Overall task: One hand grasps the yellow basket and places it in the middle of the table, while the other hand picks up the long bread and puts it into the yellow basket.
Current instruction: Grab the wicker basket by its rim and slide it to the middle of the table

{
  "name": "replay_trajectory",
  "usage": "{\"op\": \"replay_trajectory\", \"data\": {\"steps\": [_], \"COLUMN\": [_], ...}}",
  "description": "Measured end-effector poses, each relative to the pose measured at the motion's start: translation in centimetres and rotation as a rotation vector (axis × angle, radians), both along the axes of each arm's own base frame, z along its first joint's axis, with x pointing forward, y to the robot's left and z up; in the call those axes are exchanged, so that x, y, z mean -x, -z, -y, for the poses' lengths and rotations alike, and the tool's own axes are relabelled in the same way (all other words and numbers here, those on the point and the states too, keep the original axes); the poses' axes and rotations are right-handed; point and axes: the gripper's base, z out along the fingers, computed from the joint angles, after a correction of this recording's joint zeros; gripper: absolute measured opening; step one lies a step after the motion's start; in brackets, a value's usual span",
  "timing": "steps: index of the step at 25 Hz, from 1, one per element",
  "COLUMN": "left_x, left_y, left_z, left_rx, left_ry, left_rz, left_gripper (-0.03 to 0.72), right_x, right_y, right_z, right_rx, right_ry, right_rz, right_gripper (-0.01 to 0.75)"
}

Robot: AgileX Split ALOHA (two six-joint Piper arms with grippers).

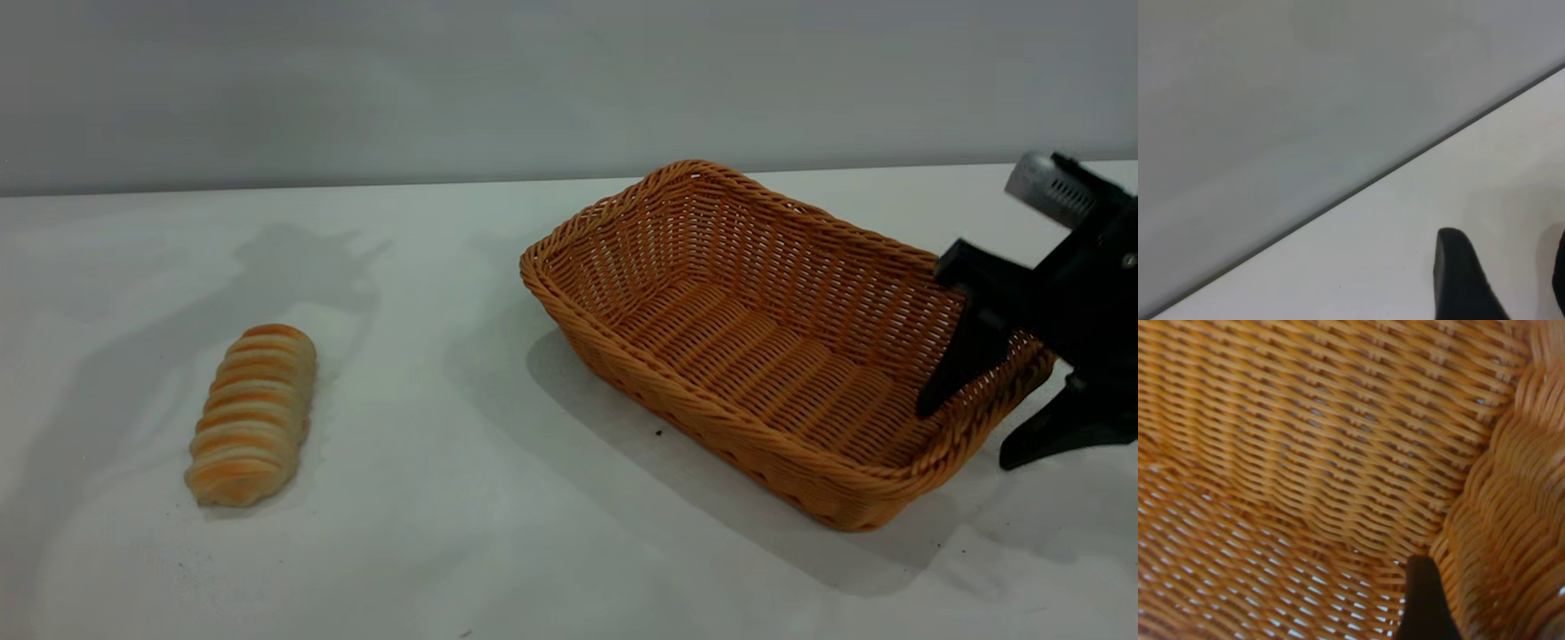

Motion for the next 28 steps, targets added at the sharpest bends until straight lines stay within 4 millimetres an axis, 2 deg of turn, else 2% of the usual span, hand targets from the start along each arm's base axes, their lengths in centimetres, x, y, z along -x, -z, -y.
{"op": "replay_trajectory", "data": {"steps": [5, 8, 11, 16, 19, 25, 28], "left_x": [0.0, 0.0, 0.0, 0.0, 0.0, 0.0, 0.0], "left_y": [0.0, 0.0, 0.0, 0.0, 0.0, 0.0, 0.0], "left_z": [0.0, 0.0, 0.0, 0.0, 0.0, 0.0, 0.0], "left_rx": [0.0, 0.0, 0.0, 0.0, 0.0, 0.0, 0.0], "left_ry": [0.001, 0.001, 0.001, 0.001, 0.001, 0.001, 0.001], "left_rz": [-0.001, -0.001, -0.001, -0.001, -0.001, -0.001, -0.001], "left_gripper": [0.405, 0.405, 0.405, 0.405, 0.405, 0.405, 0.405], "right_x": [-0.1, -0.2, -0.2, -0.4, -0.5, -0.6, -0.9], "right_y": [1.0, 1.6, 2.0, 1.9, 1.9, 1.8, 0.8], "right_z": [0.0, 0.0, 0.0, 0.0, 0.1, 0.1, 0.1], "right_rx": [0.001, 0.002, 0.001, -0.001, 0.013, 0.031, 0.055], "right_ry": [0.001, 0.001, 0.002, 0.026, 0.015, -0.068, -0.146], "right_rz": [0.005, -0.003, -0.006, 0.005, 0.019, 0.056, 0.115], "right_gripper": [0.505, 0.47, 0.38, 0.15, 0.05, 0.046, 0.046]}}
